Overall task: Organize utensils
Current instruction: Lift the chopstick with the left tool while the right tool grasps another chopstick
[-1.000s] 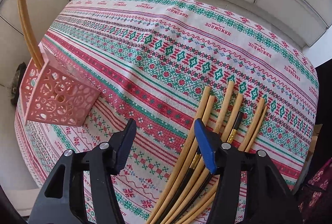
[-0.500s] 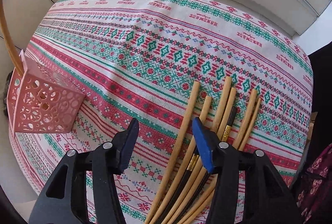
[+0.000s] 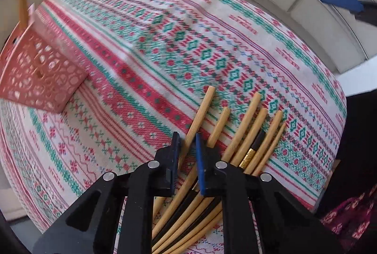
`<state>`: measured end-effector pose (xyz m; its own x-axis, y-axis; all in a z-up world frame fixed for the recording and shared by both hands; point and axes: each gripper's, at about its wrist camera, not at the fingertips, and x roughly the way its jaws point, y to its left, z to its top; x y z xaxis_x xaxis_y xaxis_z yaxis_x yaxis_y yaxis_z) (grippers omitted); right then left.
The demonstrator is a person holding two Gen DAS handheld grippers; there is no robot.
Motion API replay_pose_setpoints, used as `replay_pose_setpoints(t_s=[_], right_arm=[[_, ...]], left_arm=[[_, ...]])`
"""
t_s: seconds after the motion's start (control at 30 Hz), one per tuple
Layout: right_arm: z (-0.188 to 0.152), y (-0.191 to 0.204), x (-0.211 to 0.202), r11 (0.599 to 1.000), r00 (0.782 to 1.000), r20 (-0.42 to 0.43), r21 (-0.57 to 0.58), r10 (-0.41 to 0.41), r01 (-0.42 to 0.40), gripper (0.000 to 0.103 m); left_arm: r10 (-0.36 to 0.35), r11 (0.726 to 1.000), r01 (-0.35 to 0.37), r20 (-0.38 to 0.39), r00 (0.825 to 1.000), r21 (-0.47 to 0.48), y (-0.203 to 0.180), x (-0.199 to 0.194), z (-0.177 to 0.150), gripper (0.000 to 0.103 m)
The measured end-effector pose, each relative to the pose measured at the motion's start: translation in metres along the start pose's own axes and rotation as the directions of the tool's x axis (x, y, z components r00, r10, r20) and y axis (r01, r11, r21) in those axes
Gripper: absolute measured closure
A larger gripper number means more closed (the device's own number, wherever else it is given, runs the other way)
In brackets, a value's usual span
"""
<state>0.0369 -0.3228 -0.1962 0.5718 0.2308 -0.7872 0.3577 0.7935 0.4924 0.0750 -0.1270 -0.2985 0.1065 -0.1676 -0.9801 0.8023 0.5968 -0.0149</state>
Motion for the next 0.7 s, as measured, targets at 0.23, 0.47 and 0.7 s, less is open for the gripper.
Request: replay_pose_setpoints(t_s=[0.23, 0.47, 0.7], right_arm=[[-0.023, 0.019, 0.046, 0.995, 0.974, -0.209, 0.066, 0.088, -0.076, 0.012], [-0.049, 0.049, 0.103, 0.998, 0.939, -0.343, 0.046, -0.025, 0.043, 0.059], [-0.055, 0.082, 0.141, 0.991, 0.936, -0.335, 0.034, -0.111, 0.130, 0.060]], left_arm=[[0.063, 0.959, 0.022, 0.292, 0.954, -0.281, 0.045, -0.082, -0.065, 0.093], [0.160, 0.932, 0.043, 0.514, 0.843, -0.360, 0.064, -0.170, -0.106, 0.096], [0.185, 0.932, 0.060, 0.611, 0.770, -0.358, 0.073, -0.211, -0.134, 0.097]])
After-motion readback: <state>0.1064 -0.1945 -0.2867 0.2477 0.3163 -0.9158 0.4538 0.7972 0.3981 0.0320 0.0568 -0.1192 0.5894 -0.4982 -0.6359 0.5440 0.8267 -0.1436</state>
